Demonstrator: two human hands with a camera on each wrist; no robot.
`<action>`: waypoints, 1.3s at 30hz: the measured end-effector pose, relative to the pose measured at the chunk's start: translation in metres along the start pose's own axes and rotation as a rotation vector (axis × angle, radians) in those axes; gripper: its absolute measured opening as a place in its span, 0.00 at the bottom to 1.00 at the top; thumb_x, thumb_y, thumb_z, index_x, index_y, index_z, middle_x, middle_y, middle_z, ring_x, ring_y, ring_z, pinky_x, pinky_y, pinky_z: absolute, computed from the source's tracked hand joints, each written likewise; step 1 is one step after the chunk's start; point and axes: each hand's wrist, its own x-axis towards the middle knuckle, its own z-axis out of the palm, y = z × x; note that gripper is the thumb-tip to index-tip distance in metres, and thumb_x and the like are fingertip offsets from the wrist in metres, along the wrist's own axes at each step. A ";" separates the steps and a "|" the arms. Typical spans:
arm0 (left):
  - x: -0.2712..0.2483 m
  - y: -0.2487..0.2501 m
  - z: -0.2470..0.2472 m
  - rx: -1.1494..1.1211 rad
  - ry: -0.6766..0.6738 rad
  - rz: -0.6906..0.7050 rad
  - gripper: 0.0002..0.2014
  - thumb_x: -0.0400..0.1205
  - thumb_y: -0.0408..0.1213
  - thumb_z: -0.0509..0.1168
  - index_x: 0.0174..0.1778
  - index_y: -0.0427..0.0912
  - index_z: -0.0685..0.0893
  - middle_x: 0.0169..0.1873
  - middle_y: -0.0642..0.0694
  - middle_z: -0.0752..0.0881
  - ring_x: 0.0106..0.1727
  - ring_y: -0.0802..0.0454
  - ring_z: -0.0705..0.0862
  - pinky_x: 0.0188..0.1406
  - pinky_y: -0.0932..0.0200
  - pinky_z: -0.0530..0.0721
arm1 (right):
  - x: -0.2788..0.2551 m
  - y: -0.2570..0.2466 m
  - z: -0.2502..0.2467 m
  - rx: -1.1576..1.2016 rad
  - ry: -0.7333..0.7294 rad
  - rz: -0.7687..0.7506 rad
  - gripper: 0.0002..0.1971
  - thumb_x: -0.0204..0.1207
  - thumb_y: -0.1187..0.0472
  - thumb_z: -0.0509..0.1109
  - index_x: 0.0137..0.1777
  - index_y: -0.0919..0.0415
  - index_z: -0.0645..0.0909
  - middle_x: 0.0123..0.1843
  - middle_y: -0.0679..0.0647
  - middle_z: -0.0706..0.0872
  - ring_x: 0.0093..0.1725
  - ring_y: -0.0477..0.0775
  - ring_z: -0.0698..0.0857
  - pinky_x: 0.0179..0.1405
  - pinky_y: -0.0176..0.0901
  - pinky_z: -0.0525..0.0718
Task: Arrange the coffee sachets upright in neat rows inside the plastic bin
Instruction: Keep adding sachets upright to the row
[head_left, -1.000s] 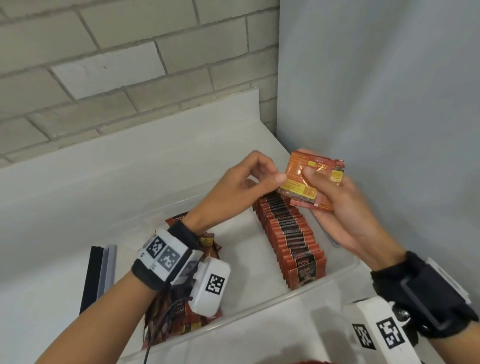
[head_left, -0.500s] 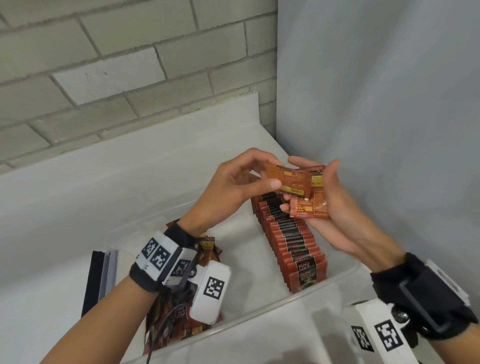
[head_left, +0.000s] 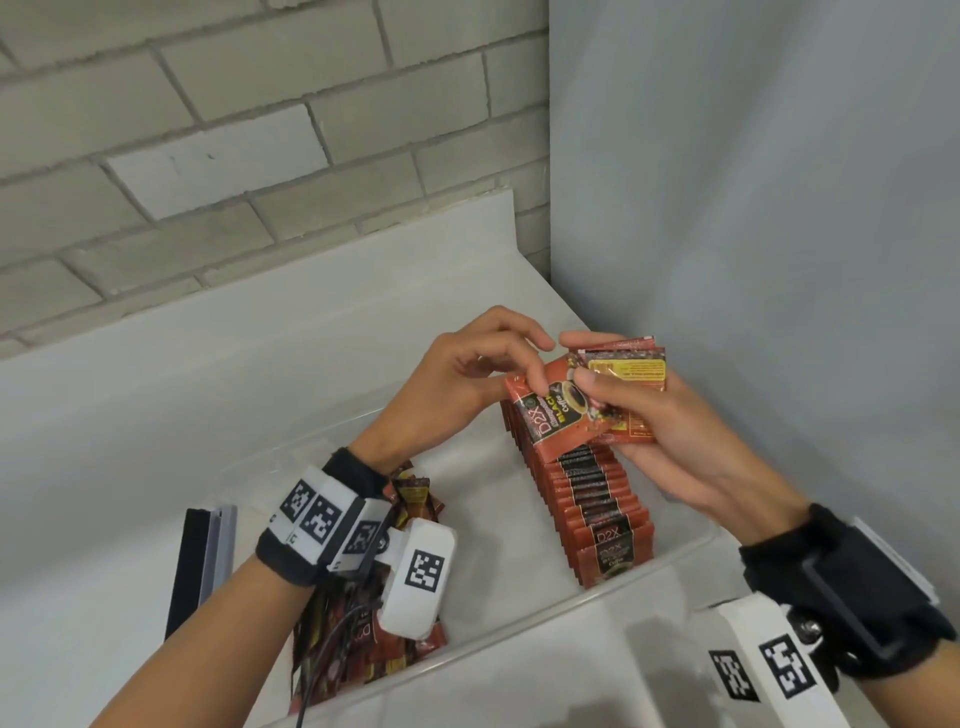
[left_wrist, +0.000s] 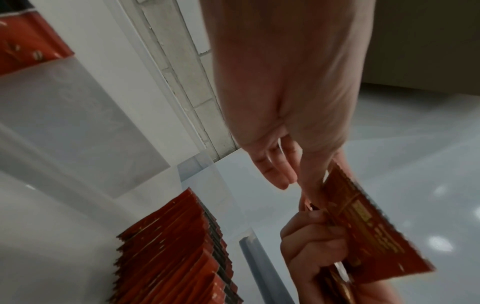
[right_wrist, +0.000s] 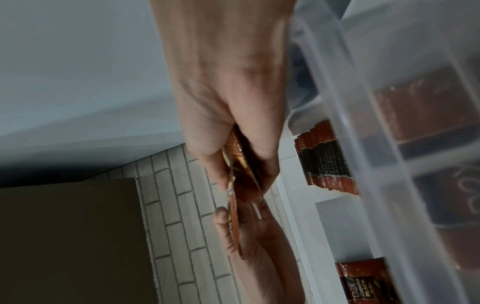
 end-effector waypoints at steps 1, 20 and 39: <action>0.000 0.001 -0.001 0.008 0.004 -0.004 0.14 0.81 0.27 0.66 0.39 0.53 0.90 0.54 0.47 0.81 0.59 0.56 0.80 0.46 0.60 0.86 | 0.000 0.000 0.000 -0.002 0.003 -0.003 0.18 0.71 0.66 0.71 0.61 0.56 0.84 0.52 0.60 0.91 0.50 0.57 0.91 0.44 0.44 0.89; 0.004 0.036 0.006 0.283 -0.094 -0.259 0.11 0.74 0.31 0.75 0.52 0.40 0.90 0.48 0.48 0.90 0.45 0.46 0.87 0.49 0.54 0.88 | 0.007 0.000 -0.004 0.377 0.204 -0.143 0.19 0.75 0.58 0.69 0.67 0.60 0.78 0.42 0.57 0.83 0.42 0.50 0.85 0.47 0.42 0.87; 0.004 -0.007 0.070 0.721 -0.969 0.191 0.06 0.76 0.30 0.72 0.47 0.34 0.89 0.41 0.45 0.71 0.42 0.57 0.67 0.36 0.69 0.68 | 0.007 0.002 -0.004 0.410 0.225 -0.157 0.23 0.72 0.56 0.69 0.67 0.62 0.78 0.39 0.56 0.81 0.40 0.49 0.82 0.54 0.43 0.82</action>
